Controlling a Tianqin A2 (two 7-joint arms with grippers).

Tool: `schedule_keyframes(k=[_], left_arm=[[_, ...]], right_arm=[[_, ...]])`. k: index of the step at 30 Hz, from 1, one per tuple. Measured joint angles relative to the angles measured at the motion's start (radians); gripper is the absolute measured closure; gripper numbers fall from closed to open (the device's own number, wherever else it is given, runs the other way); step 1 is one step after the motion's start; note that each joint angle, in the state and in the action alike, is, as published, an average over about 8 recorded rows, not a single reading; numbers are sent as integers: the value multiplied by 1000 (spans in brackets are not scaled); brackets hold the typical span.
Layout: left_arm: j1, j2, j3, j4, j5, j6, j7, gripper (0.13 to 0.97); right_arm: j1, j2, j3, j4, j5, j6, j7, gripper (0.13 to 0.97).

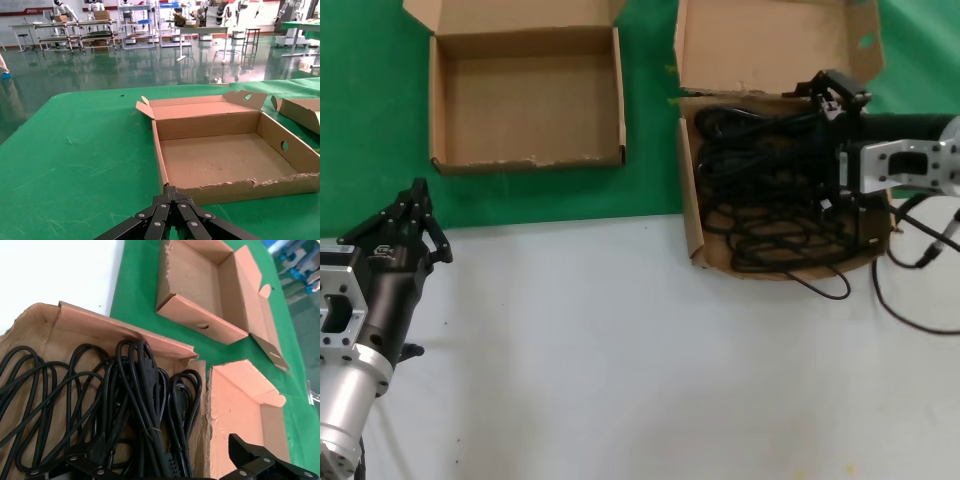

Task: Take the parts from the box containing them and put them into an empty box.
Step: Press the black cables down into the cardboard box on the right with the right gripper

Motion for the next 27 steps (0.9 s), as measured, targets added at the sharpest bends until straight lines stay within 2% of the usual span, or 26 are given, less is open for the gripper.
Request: schedule_keyframes(k=[4,13,21,25,27], left_arm=[[0,0,0,0,0,0,0,949],[0,0,0,0,0,0,0,952],[0,0,0,0,0,0,0,952],[0,0,0,0,0,0,0,952],[0,0,0,0,0,0,0,952]], right_arm=[[24,-11,-10,-14,-15,-28,10,223],[51,-32,-18,-35,-22,-67,29,368],[68,-39,-20,-58,-30,-87,40,574],[72,-37,-16,-59,-30,-93,45,574],[73,-34,-14,-55,-30,-96,48,621]])
